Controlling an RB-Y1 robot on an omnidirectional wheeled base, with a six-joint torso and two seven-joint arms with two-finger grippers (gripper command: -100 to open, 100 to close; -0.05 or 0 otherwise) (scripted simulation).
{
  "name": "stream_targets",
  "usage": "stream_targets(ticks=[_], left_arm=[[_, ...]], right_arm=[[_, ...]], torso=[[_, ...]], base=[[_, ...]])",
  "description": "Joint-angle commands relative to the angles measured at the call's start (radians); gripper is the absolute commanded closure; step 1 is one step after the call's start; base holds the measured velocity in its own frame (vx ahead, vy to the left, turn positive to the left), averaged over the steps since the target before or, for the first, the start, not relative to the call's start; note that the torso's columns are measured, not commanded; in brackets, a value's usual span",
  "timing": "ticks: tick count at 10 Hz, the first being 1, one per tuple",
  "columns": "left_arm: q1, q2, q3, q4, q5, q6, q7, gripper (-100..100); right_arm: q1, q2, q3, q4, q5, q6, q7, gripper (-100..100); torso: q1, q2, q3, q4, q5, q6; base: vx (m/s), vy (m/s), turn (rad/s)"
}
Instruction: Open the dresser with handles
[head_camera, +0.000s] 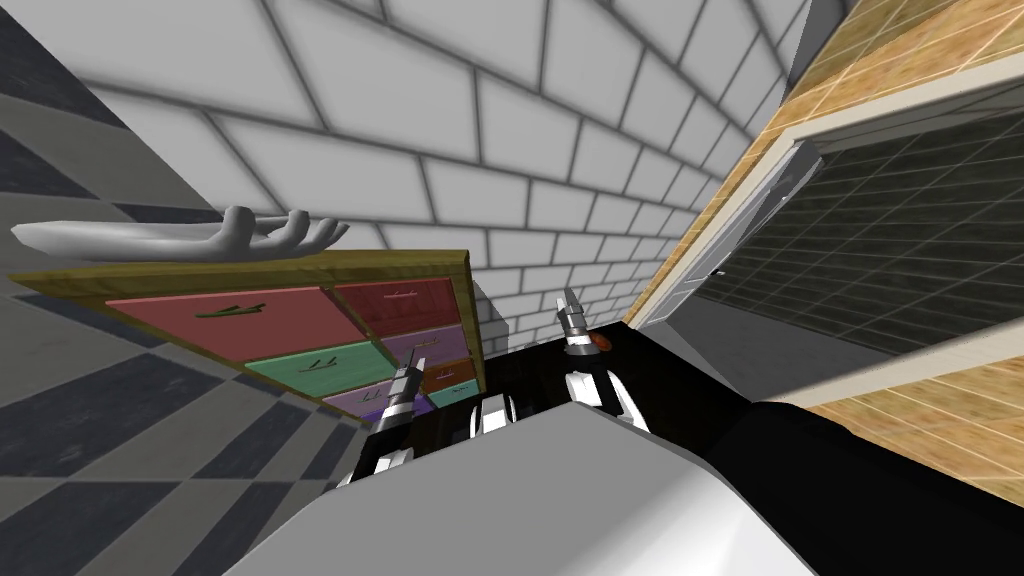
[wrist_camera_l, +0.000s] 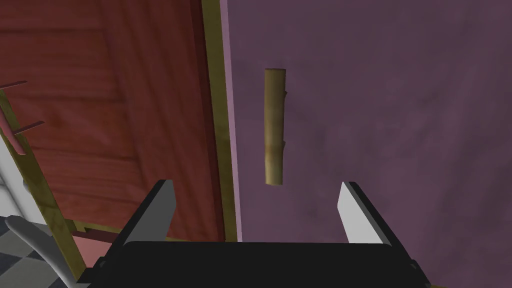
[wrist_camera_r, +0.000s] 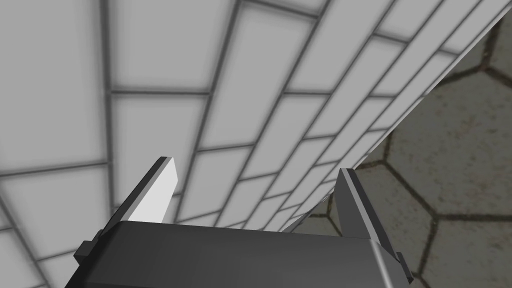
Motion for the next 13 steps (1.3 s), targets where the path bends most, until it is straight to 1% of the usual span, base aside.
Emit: stream_targets(ticks=[1,2,3,4,5,6,7,8,9,10,11,13], left_arm=[[-0.009,-0.049,0.004,0.0,0.004,0.022,0.002,-100],[-0.01,-0.08,0.004,0.0,0.004,0.024,0.002,-100],[-0.01,-0.09,0.004,0.001,0.004,0.025,0.002,-100],[-0.009,-0.08,0.004,0.001,0.004,0.023,0.002,-100],[-0.008,-0.08,0.006,-0.03,0.006,0.053,0.002,-100],[-0.007,-0.079,0.008,-0.046,0.007,0.068,0.002,-100],[-0.007,-0.081,0.006,-0.035,0.006,0.055,0.001,-100],[-0.009,-0.082,0.004,-0.005,0.004,0.029,0.002,100],[-0.011,-0.081,0.006,-0.019,0.005,0.047,0.002,100],[0.005,-0.077,0.001,-0.046,0.005,0.05,0.004,100],[0.009,-0.076,-0.001,-0.052,0.005,0.052,0.005,100],[0.031,-0.071,-0.008,-0.086,0.005,0.064,0.009,100]], right_arm=[[0.0,0.0,0.0,0.0,0.0,0.0,0.0,0],[0.0,0.0,0.0,0.0,0.0,0.0,0.0,0],[0.0,0.0,0.0,0.0,0.0,0.0,0.0,0],[-0.001,0.0,0.0,0.0,0.0,0.0,0.0,0],[-0.001,0.0,0.0,0.0,0.0,0.0,0.0,0],[0.0,0.0,0.0,0.0,0.0,0.0,0.0,0],[0.0,0.0,0.0,0.0,0.0,0.0,0.0,0],[0.0,0.0,0.0,0.0,0.0,0.0,0.0,0],[-0.001,0.0,0.0,0.0,0.0,0.0,0.0,0],[-0.001,0.0,0.0,0.0,0.0,0.0,0.0,0],[-0.001,0.0,0.0,0.0,0.0,0.0,0.0,0],[-0.001,0.0,0.0,0.0,0.0,0.0,0.0,0]], torso=[[-0.001,0.004,0.002,0.001,0.0,0.0],[-0.001,0.009,0.005,0.002,0.0,0.0],[-0.001,0.011,0.007,0.003,0.0,0.0],[0.0,0.01,0.006,0.003,0.0,0.0],[0.0,0.007,0.004,0.002,0.0,0.0],[0.0,0.003,0.002,0.001,0.0,0.0],[0.001,0.0,0.0,0.0,0.0,0.0],[0.0,0.004,0.002,0.001,0.0,0.0],[0.0,0.009,0.006,0.002,0.0,0.0],[0.0,0.007,0.005,0.001,0.001,0.001],[0.0,0.011,0.006,0.003,0.0,0.0],[0.0,0.012,0.007,0.005,-0.001,-0.001]], base=[[0.071,-0.013,0.0],[0.023,-0.012,0.001],[0.0,-0.008,0.0],[0.0,0.0,0.0],[0.043,-0.005,-0.009],[0.088,0.007,-0.008],[0.042,0.006,-0.001],[-0.045,0.002,0.016],[-0.028,0.003,0.009],[-0.132,-0.006,0.012],[-0.191,-0.013,0.012],[-0.204,-0.017,0.009]])
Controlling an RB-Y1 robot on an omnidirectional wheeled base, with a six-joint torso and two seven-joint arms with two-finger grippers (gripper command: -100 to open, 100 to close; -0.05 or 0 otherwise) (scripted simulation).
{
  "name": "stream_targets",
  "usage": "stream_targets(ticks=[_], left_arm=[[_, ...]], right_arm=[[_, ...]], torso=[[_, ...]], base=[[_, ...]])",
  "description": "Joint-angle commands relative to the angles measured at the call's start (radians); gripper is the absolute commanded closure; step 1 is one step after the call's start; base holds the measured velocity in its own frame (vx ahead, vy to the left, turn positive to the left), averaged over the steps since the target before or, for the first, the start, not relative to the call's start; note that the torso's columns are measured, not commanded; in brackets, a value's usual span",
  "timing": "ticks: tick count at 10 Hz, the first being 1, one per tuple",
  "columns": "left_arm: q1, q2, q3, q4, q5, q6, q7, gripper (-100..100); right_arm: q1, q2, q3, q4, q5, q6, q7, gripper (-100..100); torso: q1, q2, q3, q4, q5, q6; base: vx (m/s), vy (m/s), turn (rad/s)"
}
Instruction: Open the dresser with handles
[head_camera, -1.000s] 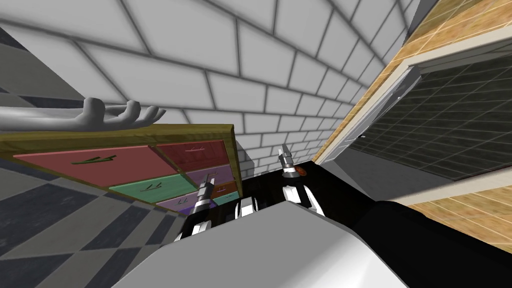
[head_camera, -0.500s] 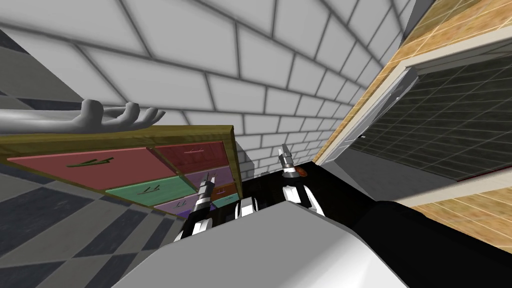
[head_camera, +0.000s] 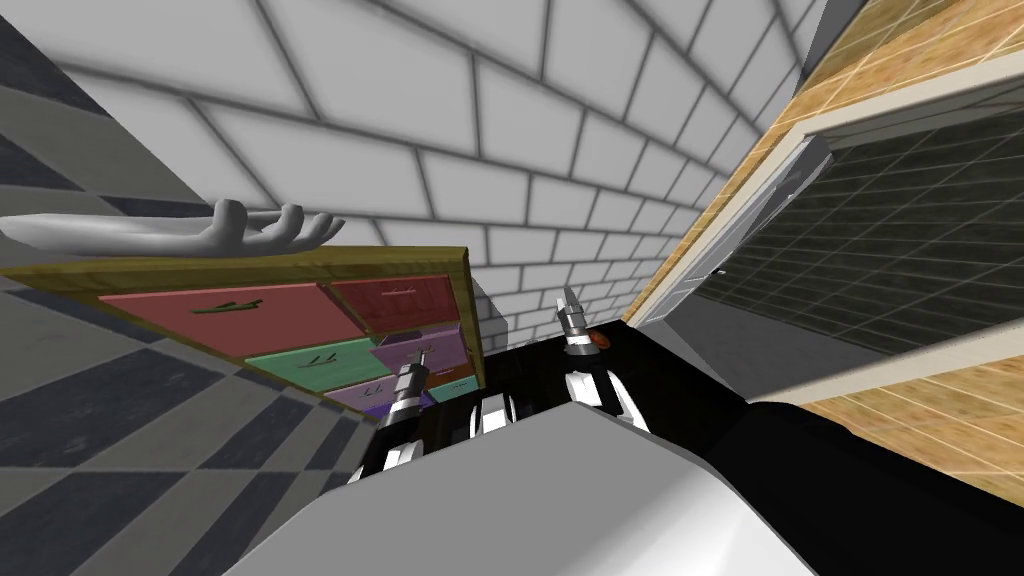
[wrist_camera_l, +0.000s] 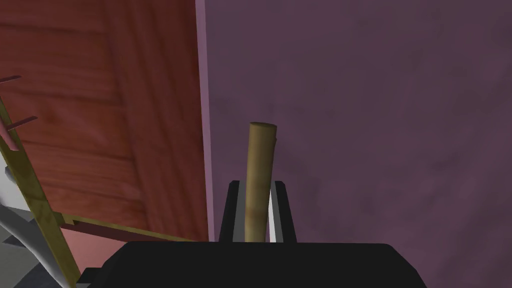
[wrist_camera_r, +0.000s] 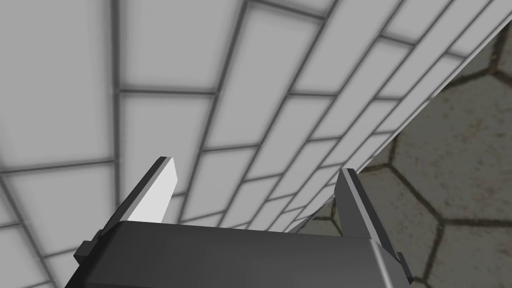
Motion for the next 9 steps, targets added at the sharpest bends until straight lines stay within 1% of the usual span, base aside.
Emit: stream_targets(ticks=[1,2,4,5,7,9], left_arm=[[0.013,0.003,-0.004,-0.013,0.0,0.005,0.002,100],[0.033,0.006,-0.011,-0.028,-0.001,0.003,0.005,100],[0.048,0.009,-0.017,-0.044,-0.001,-0.002,0.007,100],[0.054,0.009,-0.016,-0.064,-0.001,0.022,0.006,-100],[0.077,0.014,-0.018,-0.123,0.002,0.058,0.008,-100],[0.101,0.019,-0.019,-0.182,0.005,0.094,0.01,-100]], right_arm=[[0.0,0.0,0.0,0.0,0.0,0.0,0.0,0],[0.0,0.0,0.0,0.0,0.0,0.0,0.0,0],[0.0,0.0,0.0,0.0,0.0,0.0,0.0,0],[0.0,0.0,0.0,0.0,0.0,0.0,0.0,0],[0.0,0.0,0.0,0.0,0.0,0.0,0.0,0],[0.001,0.0,0.0,0.0,0.0,0.0,0.0,0]], torso=[[-0.001,-0.001,-0.001,0.001,-0.001,0.0],[-0.001,-0.008,-0.005,0.0,-0.001,0.001],[0.001,-0.003,-0.002,-0.001,0.0,0.0],[-0.001,-0.001,-0.001,0.0,0.0,0.0],[0.0,-0.015,-0.009,-0.004,0.001,0.002],[0.0,-0.012,-0.007,-0.004,0.001,0.002]], base=[[-0.096,-0.015,0.001],[-0.148,-0.001,0.014],[-0.198,-0.016,0.017],[-0.094,-0.019,0.003],[0.026,0.0,-0.012],[0.044,-0.004,-0.008]])
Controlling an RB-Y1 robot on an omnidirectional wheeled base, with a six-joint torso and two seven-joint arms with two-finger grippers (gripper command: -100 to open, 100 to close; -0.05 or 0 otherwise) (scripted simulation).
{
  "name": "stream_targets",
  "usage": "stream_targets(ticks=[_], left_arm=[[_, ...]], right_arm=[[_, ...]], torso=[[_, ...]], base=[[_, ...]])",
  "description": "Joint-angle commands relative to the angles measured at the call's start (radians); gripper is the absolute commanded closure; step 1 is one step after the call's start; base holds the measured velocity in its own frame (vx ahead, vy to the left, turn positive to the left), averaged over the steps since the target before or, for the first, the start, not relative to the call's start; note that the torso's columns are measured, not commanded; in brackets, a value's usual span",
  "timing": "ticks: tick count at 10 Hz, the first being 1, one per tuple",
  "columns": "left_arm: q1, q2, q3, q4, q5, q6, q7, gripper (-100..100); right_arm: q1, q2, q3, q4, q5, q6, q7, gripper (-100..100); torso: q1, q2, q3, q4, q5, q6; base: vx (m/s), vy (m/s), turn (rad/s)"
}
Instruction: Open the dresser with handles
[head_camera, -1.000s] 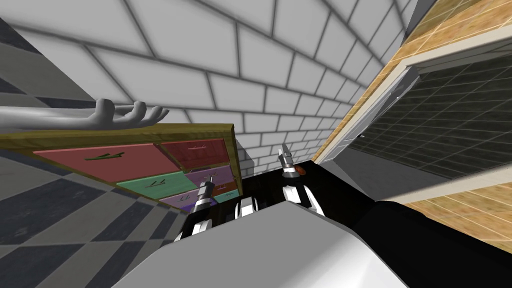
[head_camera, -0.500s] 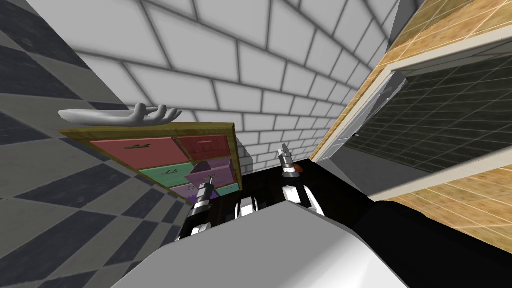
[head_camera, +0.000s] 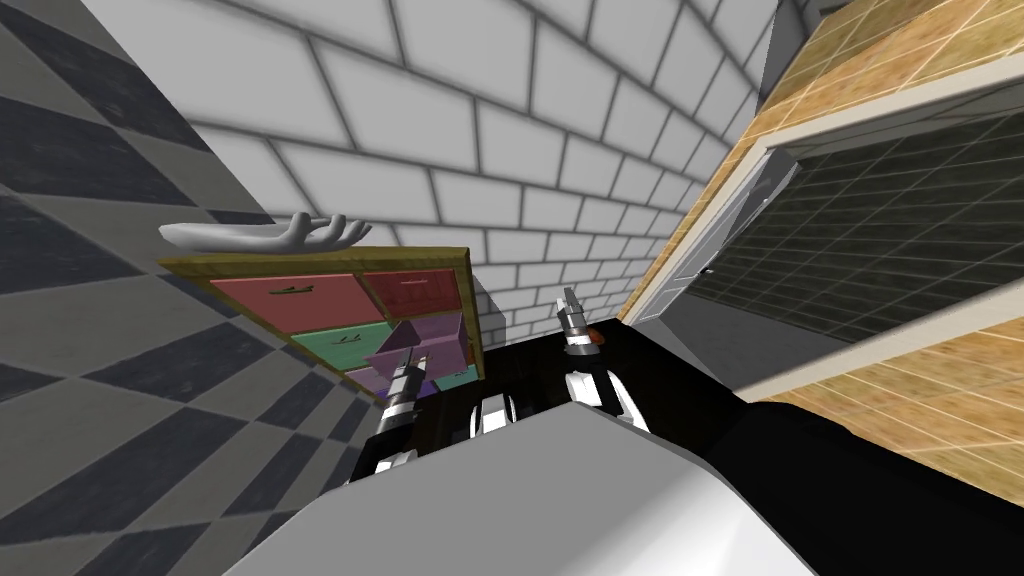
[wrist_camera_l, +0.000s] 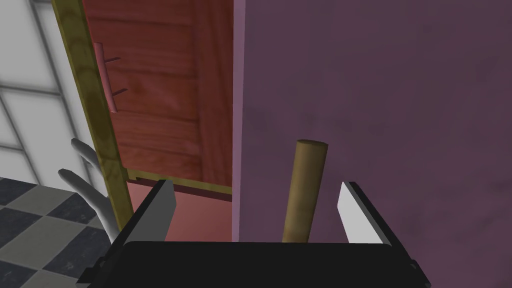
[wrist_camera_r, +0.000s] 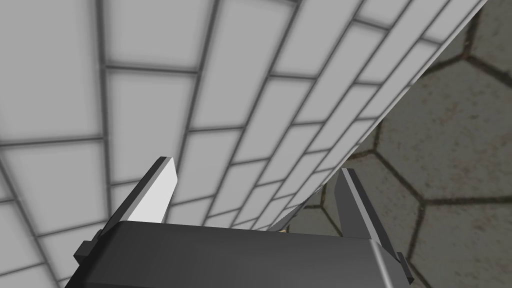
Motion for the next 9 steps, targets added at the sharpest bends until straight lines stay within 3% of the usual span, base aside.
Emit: stream_targets(ticks=[1,6,7,8,9], left_arm=[[0.029,0.009,0.0,-0.076,0.005,0.047,0.006,-100],[0.077,0.019,-0.003,-0.194,0.01,0.119,0.01,-100],[0.075,0.017,-0.004,-0.169,0.009,0.116,0.009,-100],[0.077,0.018,-0.004,-0.17,0.009,0.12,0.009,0],[0.078,0.018,-0.004,-0.168,0.009,0.121,0.009,0]], right_arm=[[0.0,0.0,0.0,0.0,0.0,0.0,0.0,0],[0.0,0.0,0.0,0.0,0.0,0.0,0.0,0],[0.0,0.0,0.0,0.0,0.0,0.0,0.0,0],[0.0,0.0,0.0,0.0,0.0,0.0,0.0,0],[0.0,0.0,0.0,0.0,0.0,0.0,0.0,0]], torso=[[0.0,0.004,0.003,0.001,0.0,0.0],[-0.002,0.008,0.005,0.004,-0.002,0.0],[-0.003,0.01,0.005,0.006,-0.003,-0.001],[-0.002,0.01,0.006,0.005,-0.002,-0.001],[-0.002,0.009,0.005,0.004,-0.001,0.0]], base=[[0.029,-0.001,-0.006],[0.005,-0.005,-0.008],[0.007,-0.001,-0.002],[0.0,0.0,0.0],[0.0,0.0,0.0]])
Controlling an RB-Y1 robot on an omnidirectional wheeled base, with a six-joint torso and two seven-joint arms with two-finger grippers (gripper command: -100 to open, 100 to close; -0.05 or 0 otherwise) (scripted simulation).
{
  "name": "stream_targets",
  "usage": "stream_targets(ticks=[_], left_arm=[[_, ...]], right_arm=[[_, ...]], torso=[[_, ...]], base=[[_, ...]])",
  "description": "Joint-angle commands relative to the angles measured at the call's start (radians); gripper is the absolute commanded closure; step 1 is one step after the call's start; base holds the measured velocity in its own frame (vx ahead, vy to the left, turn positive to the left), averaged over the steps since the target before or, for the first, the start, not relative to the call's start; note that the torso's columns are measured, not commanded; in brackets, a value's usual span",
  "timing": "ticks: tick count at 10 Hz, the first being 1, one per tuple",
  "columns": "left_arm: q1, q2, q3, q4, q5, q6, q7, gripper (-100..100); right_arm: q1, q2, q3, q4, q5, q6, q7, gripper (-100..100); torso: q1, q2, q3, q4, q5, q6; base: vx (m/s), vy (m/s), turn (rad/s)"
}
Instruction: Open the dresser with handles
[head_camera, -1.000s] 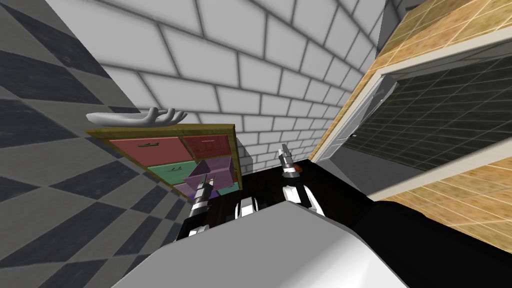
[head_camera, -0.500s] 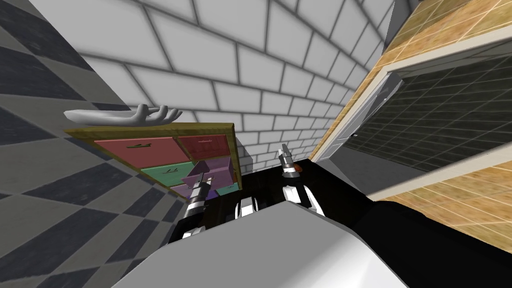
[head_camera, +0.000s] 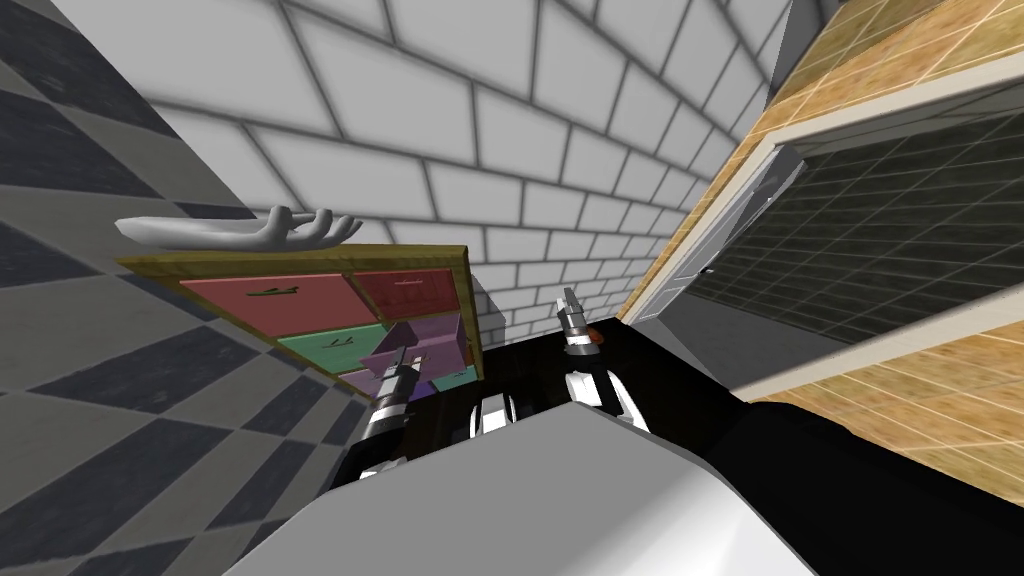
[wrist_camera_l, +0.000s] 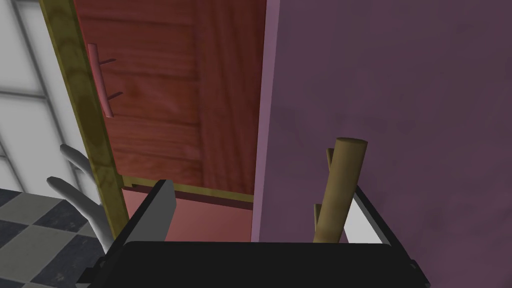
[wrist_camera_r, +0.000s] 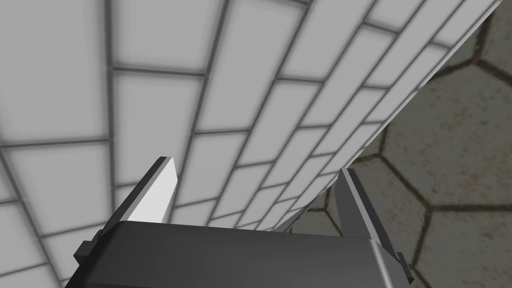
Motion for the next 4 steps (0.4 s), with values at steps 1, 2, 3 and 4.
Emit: stream_targets(ticks=[1,2,3,4], left_arm=[[0.001,0.0,0.0,0.001,0.0,0.001,0.0,0],[0.001,0.0,0.0,0.002,0.0,0.002,0.0,0],[0.002,0.0,0.0,0.003,0.0,0.003,0.0,0],[0.002,0.0,0.0,0.003,0.0,0.003,0.0,0]], right_arm=[[0.0,0.0,0.0,0.0,0.0,0.0,0.0,0],[0.0,0.0,0.0,0.0,0.0,0.0,0.0,0],[0.0,0.0,0.0,0.0,0.0,0.0,0.0,0],[0.0,0.0,0.0,0.0,0.0,0.0,0.0,0]], torso=[[0.001,-0.001,-0.001,-0.001,0.0,0.0],[0.001,-0.002,-0.001,-0.001,0.001,0.0],[0.001,-0.003,-0.002,-0.002,0.001,0.0],[0.001,-0.003,-0.002,-0.002,0.001,0.0]], base=[[0.0,0.0,0.0],[0.0,0.0,0.0],[0.0,0.0,0.0],[0.0,0.0,0.0]])
